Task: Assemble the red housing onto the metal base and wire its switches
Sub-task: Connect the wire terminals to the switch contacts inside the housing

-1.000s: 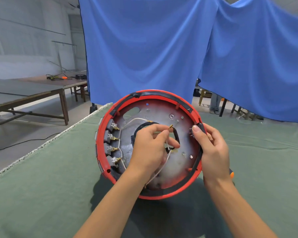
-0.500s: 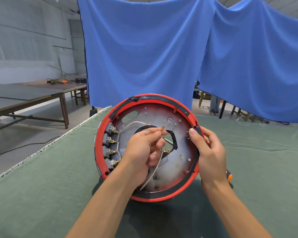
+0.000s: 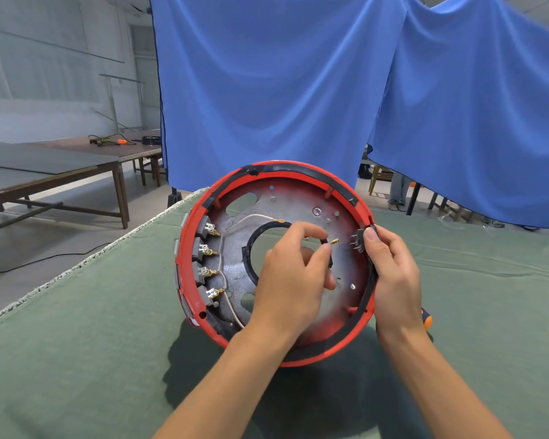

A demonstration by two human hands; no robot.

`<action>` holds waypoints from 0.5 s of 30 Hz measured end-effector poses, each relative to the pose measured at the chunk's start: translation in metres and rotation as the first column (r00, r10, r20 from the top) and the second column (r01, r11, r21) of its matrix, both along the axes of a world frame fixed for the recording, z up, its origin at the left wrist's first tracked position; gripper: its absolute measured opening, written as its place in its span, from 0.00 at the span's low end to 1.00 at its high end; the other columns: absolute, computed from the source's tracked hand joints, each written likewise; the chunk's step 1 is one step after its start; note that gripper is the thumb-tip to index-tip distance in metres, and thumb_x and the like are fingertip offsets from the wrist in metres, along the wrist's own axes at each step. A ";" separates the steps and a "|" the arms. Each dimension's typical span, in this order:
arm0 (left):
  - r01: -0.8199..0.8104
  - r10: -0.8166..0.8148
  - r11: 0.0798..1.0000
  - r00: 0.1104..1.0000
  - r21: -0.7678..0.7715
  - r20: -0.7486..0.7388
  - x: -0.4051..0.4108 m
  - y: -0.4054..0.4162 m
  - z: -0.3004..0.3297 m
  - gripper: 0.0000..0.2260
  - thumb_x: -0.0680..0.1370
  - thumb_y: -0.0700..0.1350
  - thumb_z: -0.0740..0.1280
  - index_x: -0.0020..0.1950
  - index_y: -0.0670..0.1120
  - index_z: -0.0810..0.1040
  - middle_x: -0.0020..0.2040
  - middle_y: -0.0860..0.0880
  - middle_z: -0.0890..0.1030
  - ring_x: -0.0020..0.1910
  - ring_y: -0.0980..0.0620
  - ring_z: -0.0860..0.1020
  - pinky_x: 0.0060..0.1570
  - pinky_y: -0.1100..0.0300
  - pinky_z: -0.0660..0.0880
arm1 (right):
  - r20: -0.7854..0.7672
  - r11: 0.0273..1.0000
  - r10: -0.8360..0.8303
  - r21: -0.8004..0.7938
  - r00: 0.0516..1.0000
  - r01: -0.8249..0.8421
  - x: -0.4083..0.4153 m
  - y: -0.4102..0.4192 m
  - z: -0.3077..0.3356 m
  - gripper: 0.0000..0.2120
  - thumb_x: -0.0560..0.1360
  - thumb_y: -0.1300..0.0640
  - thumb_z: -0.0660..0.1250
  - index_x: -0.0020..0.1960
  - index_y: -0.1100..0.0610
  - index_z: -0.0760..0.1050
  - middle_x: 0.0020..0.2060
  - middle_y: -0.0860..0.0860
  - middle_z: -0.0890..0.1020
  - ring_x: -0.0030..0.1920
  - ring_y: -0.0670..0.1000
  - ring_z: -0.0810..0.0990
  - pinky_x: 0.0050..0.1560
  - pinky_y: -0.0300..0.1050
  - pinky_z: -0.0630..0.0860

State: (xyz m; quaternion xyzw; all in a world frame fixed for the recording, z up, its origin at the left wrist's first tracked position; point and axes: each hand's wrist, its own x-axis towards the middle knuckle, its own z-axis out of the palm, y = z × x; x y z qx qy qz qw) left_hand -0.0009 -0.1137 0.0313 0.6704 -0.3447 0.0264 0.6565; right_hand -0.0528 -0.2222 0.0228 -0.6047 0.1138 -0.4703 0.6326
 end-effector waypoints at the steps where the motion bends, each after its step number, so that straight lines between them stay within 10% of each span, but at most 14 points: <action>1: -0.004 0.004 1.000 0.999 0.007 0.050 0.000 -0.001 -0.002 0.02 0.78 0.44 0.65 0.48 0.52 0.76 0.24 0.51 0.77 0.23 0.58 0.72 0.31 0.58 0.68 | -0.004 1.000 -0.004 -0.004 1.000 0.004 0.000 0.000 0.000 0.07 0.77 0.53 0.64 0.52 0.54 0.78 0.47 0.49 0.83 0.49 0.47 0.80 0.53 0.45 0.75; 15: -0.180 0.154 0.981 0.945 0.068 0.289 0.003 -0.005 -0.003 0.01 0.76 0.47 0.68 0.45 0.52 0.78 0.27 0.56 0.80 0.30 0.50 0.77 0.39 0.48 0.75 | -0.007 1.000 -0.002 0.010 1.000 0.002 0.002 -0.005 -0.004 0.04 0.76 0.52 0.66 0.48 0.51 0.79 0.42 0.45 0.84 0.46 0.45 0.81 0.51 0.44 0.75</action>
